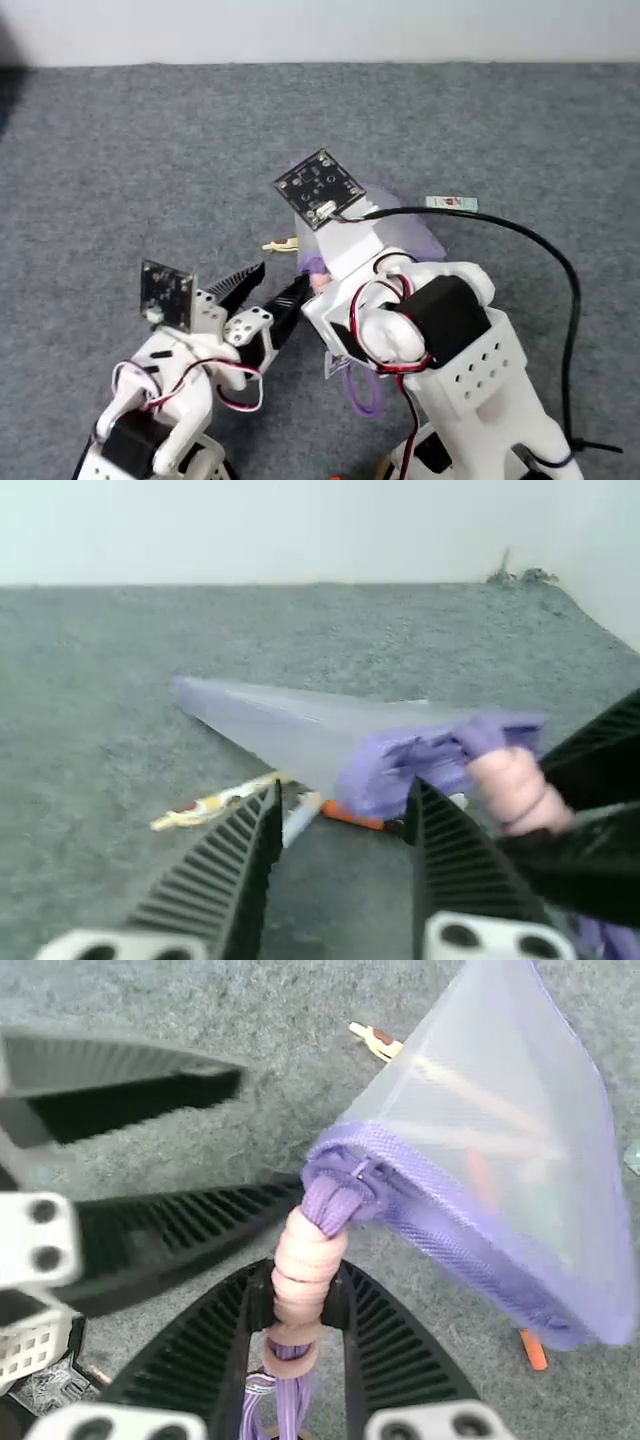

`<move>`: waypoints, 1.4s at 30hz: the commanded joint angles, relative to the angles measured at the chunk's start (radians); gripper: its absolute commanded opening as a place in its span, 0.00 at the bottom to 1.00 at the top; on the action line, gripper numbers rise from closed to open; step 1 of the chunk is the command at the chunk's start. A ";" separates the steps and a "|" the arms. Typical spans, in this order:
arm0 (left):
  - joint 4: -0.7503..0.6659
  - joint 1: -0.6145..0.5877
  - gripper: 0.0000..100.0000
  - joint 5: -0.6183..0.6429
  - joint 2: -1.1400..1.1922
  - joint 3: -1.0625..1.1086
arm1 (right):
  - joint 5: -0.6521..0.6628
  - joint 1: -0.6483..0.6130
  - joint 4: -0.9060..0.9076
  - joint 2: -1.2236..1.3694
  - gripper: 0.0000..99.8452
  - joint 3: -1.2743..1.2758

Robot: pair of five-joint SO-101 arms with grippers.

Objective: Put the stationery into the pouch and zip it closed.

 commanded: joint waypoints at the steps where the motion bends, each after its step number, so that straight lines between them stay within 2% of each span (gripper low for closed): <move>1: -0.029 0.049 0.19 0.029 0.083 -0.062 | -0.003 -0.013 -0.004 -0.028 0.01 -0.005; 8: -0.034 0.044 0.19 0.029 0.126 -0.062 | -0.002 -0.018 0.008 -0.030 0.01 -0.006; 15: -0.034 -0.089 0.19 0.026 0.124 -0.065 | -0.002 -0.018 0.028 -0.030 0.01 -0.005; 31: -0.048 -0.054 0.19 0.026 0.129 -0.145 | 0.000 -0.039 0.024 -0.022 0.01 -0.003; 42: -0.017 -0.043 0.19 0.026 0.124 -0.102 | 0.000 -0.035 -0.021 -0.021 0.01 -0.003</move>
